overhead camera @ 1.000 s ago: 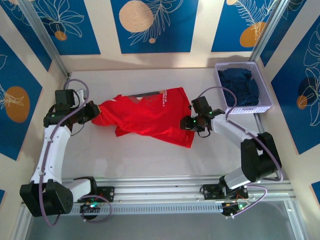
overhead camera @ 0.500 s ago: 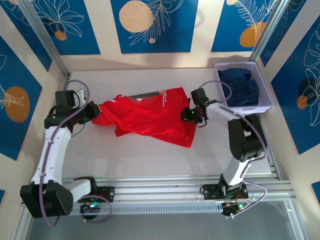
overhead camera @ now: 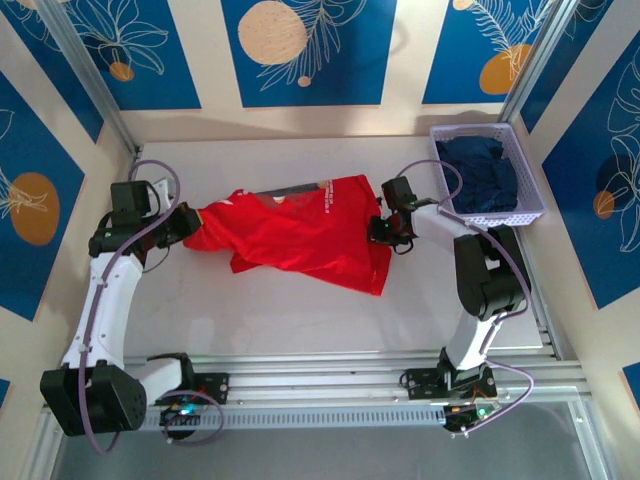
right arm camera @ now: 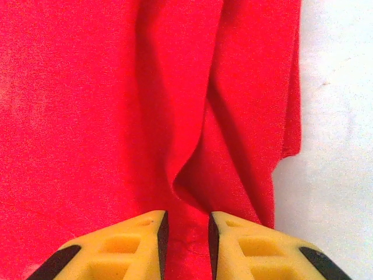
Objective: Fold the inside-out t-shirt
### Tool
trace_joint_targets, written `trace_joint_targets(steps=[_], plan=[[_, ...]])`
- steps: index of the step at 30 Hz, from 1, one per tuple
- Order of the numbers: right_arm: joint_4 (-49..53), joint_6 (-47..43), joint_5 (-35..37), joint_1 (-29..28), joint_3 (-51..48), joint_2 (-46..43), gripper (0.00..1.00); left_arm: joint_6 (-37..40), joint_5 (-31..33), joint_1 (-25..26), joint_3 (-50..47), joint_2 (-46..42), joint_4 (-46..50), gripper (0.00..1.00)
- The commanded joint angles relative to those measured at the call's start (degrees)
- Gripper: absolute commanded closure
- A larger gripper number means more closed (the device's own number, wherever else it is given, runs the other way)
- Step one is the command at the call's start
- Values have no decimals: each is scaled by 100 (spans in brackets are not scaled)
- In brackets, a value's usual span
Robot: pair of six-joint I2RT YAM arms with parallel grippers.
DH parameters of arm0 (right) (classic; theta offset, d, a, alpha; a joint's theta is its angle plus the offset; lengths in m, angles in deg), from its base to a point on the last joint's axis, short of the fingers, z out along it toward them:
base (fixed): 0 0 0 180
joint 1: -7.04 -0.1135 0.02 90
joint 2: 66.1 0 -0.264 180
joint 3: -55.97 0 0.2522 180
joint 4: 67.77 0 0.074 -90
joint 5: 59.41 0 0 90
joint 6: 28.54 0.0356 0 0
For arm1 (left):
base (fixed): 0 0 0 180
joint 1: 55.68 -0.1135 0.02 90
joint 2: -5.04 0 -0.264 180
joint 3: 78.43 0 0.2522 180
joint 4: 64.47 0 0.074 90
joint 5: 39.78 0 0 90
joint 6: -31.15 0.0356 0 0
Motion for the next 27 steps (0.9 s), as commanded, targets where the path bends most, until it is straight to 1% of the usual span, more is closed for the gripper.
trace_joint_targets(steps=[1,16,19,23,25,27], plan=[[191,-221,98,-33,252,93,74,127,-155,-71,-57,-76,-104,100],[410,-408,370,-205,898,857,75,172,-169,-71,-71,-66,-111,100],[429,-415,451,-213,912,848,84,180,-157,-72,-66,-69,-111,100],[412,-415,526,-201,695,377,96,164,-21,-73,-57,-122,-91,100],[414,-382,474,-150,493,-47,100,148,90,-79,-48,-180,-77,100],[398,-332,281,-56,282,-495,100,129,186,-82,-39,-206,-76,100]])
